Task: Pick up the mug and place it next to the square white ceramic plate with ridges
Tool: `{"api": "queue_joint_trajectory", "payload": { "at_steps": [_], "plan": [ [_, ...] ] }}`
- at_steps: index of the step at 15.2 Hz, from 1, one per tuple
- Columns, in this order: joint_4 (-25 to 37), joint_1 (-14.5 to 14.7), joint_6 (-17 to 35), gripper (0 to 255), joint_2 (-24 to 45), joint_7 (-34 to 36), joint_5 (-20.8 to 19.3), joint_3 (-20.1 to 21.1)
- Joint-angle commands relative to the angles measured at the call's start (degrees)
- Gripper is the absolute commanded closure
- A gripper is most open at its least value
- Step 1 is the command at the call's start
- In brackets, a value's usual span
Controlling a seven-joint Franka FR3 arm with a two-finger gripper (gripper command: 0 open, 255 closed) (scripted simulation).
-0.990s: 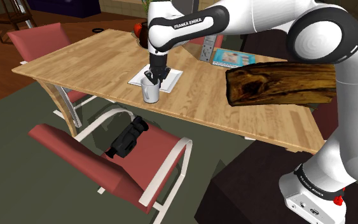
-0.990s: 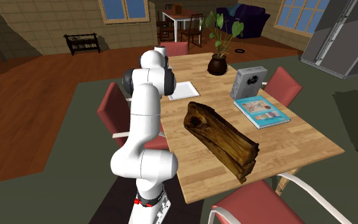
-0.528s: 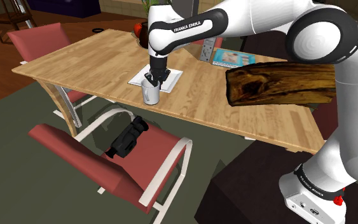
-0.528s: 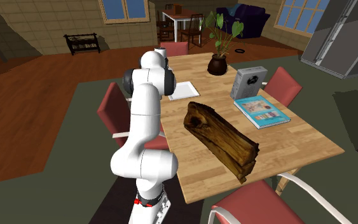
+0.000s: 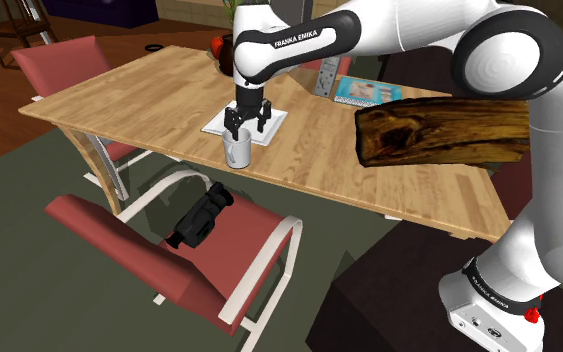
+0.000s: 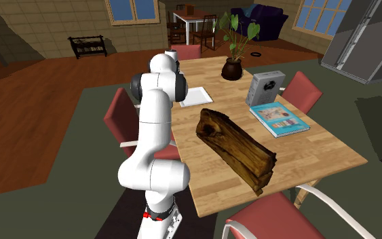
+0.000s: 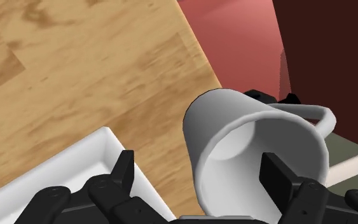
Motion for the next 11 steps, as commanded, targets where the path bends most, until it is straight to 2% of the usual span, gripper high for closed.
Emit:
{"api": "queue_joint_trajectory", "payload": {
  "at_steps": [1, 3, 11],
  "plan": [
    [1.9, -0.1, -2.6, 0, -0.6, 0.0, 0.0, 0.0],
    [4.0, -0.2, -5.5, 0, -1.5, 0.0, 0.1, 0.0],
    [4.0, -0.2, -5.5, 0, -1.5, 0.0, 0.1, 0.0]
  ]
}}
